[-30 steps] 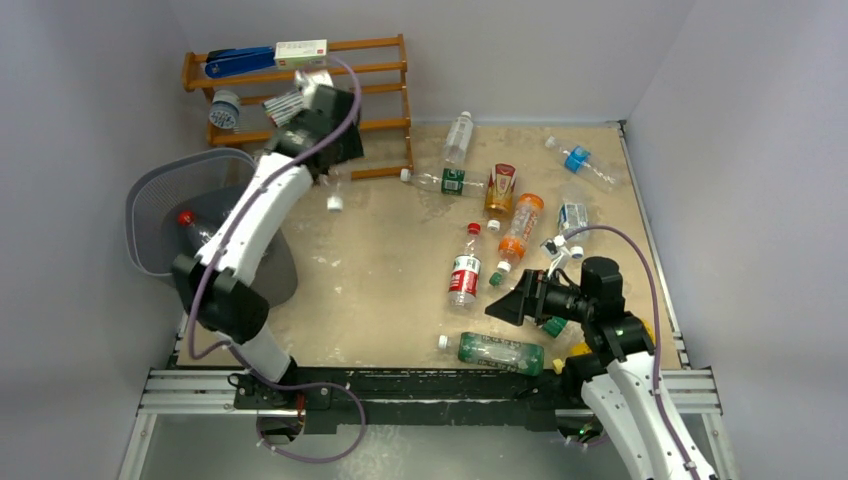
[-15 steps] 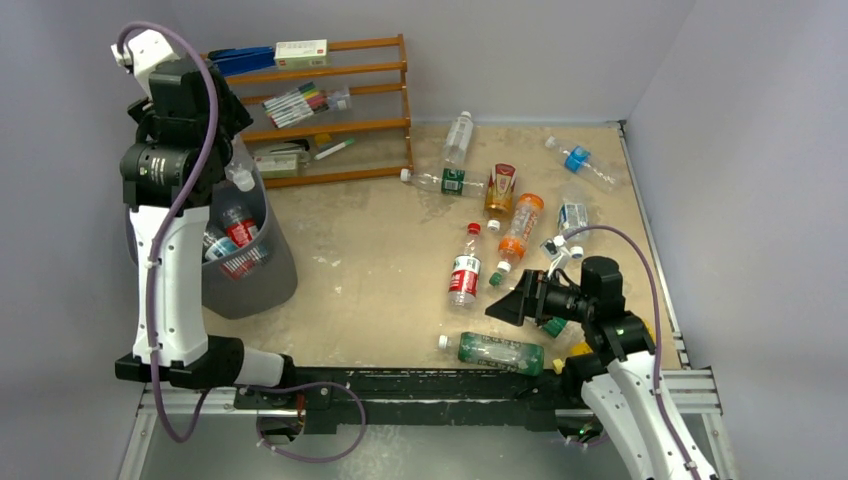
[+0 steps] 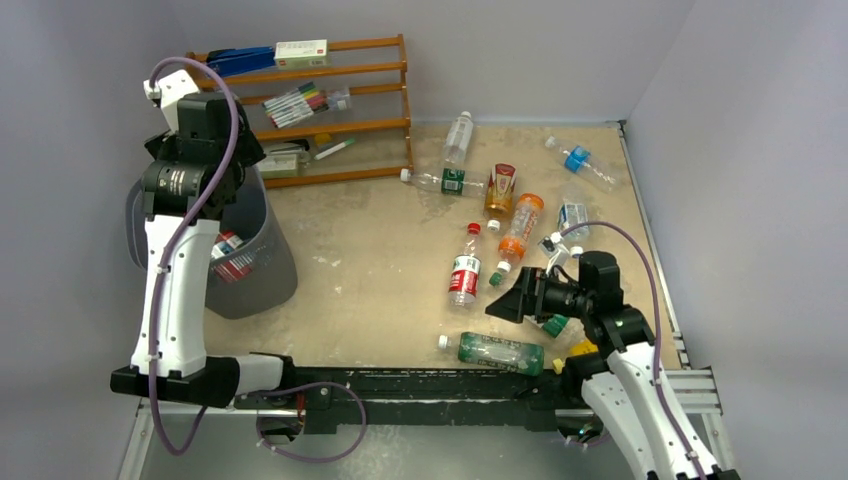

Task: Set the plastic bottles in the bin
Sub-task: Place the plastic bottle in the trash bin, then pick up the plastic bottle at the center of the board.

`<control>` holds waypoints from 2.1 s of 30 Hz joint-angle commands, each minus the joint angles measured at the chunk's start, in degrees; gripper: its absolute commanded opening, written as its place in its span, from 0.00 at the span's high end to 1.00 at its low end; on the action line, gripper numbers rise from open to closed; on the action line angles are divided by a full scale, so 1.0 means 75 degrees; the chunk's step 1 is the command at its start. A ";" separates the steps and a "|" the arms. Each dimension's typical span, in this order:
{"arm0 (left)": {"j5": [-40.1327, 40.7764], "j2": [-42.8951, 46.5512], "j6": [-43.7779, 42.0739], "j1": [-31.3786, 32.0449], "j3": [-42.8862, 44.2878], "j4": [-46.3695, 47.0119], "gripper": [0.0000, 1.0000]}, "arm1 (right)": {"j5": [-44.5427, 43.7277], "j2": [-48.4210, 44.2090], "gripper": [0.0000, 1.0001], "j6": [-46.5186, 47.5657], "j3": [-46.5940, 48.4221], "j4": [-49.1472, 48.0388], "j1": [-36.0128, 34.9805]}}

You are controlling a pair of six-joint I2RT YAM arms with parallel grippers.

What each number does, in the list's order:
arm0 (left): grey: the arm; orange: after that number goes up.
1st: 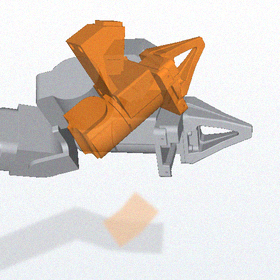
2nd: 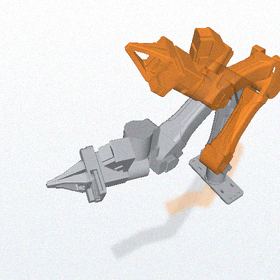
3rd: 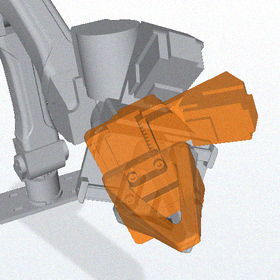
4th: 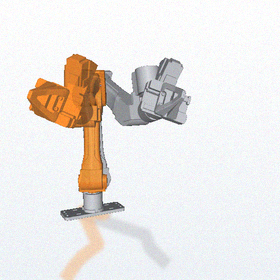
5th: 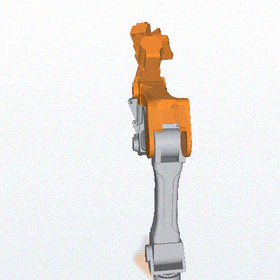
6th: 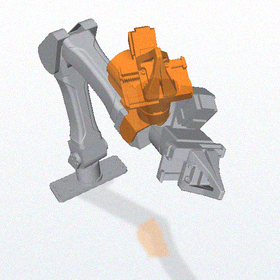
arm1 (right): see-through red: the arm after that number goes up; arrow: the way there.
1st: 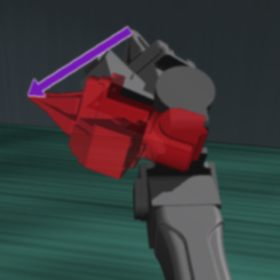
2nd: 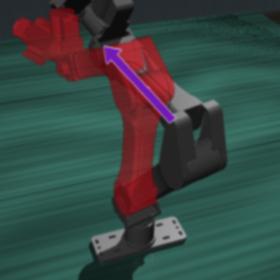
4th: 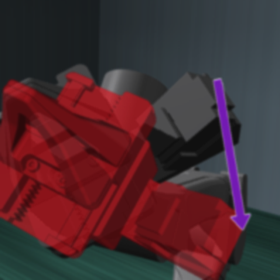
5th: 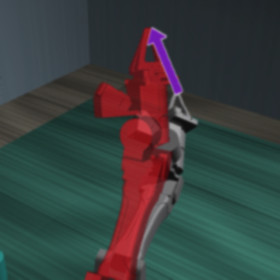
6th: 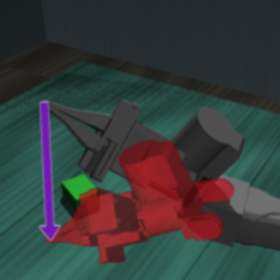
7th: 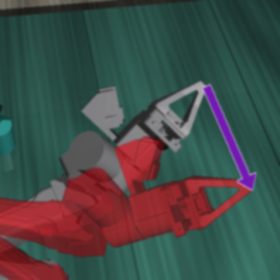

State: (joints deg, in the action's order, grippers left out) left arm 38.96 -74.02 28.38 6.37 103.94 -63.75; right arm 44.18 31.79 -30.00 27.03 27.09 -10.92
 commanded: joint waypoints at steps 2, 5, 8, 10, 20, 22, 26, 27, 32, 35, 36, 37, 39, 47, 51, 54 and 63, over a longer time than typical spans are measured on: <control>-0.1956 -0.0146 0.0161 0.0027 0.0583 0.0493 0.10 | -0.0236 0.0394 0.00 0.0209 0.0492 -0.0290 -0.0021; -0.2063 -0.0317 0.0317 0.0825 0.0750 0.0532 0.10 | -0.0339 0.0657 0.00 0.0226 0.0643 -0.0447 -0.0021; -0.1606 -0.0562 0.0575 0.2035 0.0855 0.0533 0.10 | -0.0509 0.0927 0.00 0.0194 0.0762 -0.0618 -0.0021; -0.1515 -0.0709 0.0758 0.2781 0.0696 0.0728 0.10 | -0.0607 0.1160 0.00 0.0159 0.0853 -0.0748 -0.0021; -0.1505 -0.0707 0.0969 0.4480 -0.1476 0.1884 0.10 | -0.1097 0.1741 0.01 0.1179 0.1737 0.0175 -0.0060; -0.1605 -0.0611 0.0952 0.4494 -0.1820 0.2024 0.10 | -0.0970 0.1804 0.02 0.1171 0.1711 0.0148 -0.0100; -0.1740 -0.0412 0.0876 0.4485 -0.2367 0.2306 0.10 | -0.1239 0.1817 0.02 0.0883 0.1469 -0.0105 -0.0154; -0.1766 -0.0409 0.0854 0.4490 -0.2470 0.2340 0.10 | -0.1295 0.1890 0.03 0.0777 0.1416 -0.0250 -0.0175; -0.1789 -0.0356 0.0699 0.4494 -0.2778 0.2447 0.10 | -0.1951 0.2603 0.04 0.0002 0.1653 -0.1149 -0.0675; -0.1805 -0.0309 0.0597 0.4488 -0.2780 0.2416 0.10 | -0.2662 0.3318 0.03 -0.0464 0.2053 -0.1552 -0.1486; -0.1834 -0.0280 0.0572 0.4492 -0.2759 0.2389 0.10 | -0.2930 0.3573 0.03 -0.0639 0.2172 -0.1636 -0.1749; -0.1867 -0.0237 0.0560 0.4492 -0.2720 0.2344 0.10 | -0.3142 0.3854 0.03 -0.0781 0.2292 -0.1736 -0.1998; -0.1934 -0.0149 0.0526 0.4485 -0.2633 0.2207 0.10 | -0.3613 0.4445 0.03 -0.1092 0.2511 -0.1870 -0.2466; -0.2549 0.0153 0.0226 0.4493 -0.2728 0.1851 0.09 | -0.4887 0.5527 0.03 -0.2025 0.3270 -0.2017 -0.3621; -0.3757 0.0595 0.0179 0.4493 -0.3361 0.2054 0.09 | -0.5034 0.5018 0.03 -0.2146 0.3532 -0.1614 -0.3919; -0.4030 0.0927 0.0193 0.4488 -0.3708 0.2038 0.09 | -0.4909 0.4578 0.03 -0.2107 0.3542 -0.1117 -0.4112; -0.6071 0.1132 -0.0120 0.4501 -0.4279 0.2614 0.09 | -0.5166 0.3679 0.03 -0.2568 0.2959 -0.0369 -0.4740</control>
State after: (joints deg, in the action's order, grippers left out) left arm 5.87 -66.65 30.33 39.88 73.47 -48.75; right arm 8.43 61.69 -46.04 50.68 19.70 -44.80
